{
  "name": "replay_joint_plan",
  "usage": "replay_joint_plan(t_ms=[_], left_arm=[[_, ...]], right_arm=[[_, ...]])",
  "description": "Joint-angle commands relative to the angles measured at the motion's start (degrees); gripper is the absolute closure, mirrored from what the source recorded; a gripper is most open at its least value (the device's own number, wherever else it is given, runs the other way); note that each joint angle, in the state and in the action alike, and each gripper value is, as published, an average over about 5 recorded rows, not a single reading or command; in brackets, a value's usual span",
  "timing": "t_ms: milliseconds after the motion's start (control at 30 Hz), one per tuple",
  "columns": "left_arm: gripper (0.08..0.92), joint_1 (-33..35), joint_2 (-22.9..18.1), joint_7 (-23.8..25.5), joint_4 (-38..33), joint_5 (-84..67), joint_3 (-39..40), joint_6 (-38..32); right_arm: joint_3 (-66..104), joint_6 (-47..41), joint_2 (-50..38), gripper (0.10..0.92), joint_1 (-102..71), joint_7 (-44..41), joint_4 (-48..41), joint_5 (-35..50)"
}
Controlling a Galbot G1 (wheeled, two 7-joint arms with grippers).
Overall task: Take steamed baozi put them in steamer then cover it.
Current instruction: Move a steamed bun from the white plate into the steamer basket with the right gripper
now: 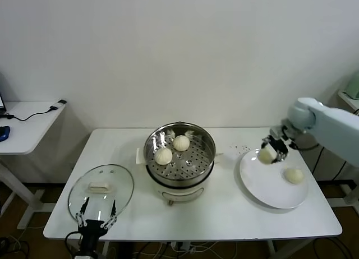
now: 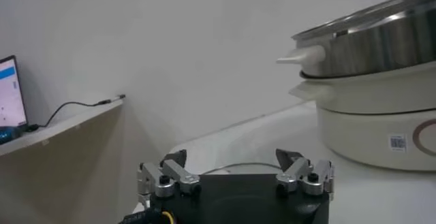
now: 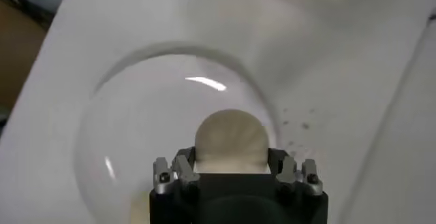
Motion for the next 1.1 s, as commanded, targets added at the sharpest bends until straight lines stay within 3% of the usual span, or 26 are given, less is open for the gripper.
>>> replay_joint_plan(t_ms=[33,467,1100], left_arm=[[0.177,0.2,0.0,0.1,-0.1,-0.1,0.1,0.2],[0.177,0.2,-1.2,0.2,-1.2,0.2,0.3,0.8],[0.177,0.2,-1.3,0.2,-1.0,-0.3,0.0,0.9]], right_arm=[[-6.6,13.0,15.2,0.354,15.9,-0.6,-1.4,2.1],[-2.7,19.1,31.5,0.355,8.4,0.2,-0.4,-2.1],[-5.6,19.1,32.9,0.355,-1.5,0.0,5.1,-3.5]])
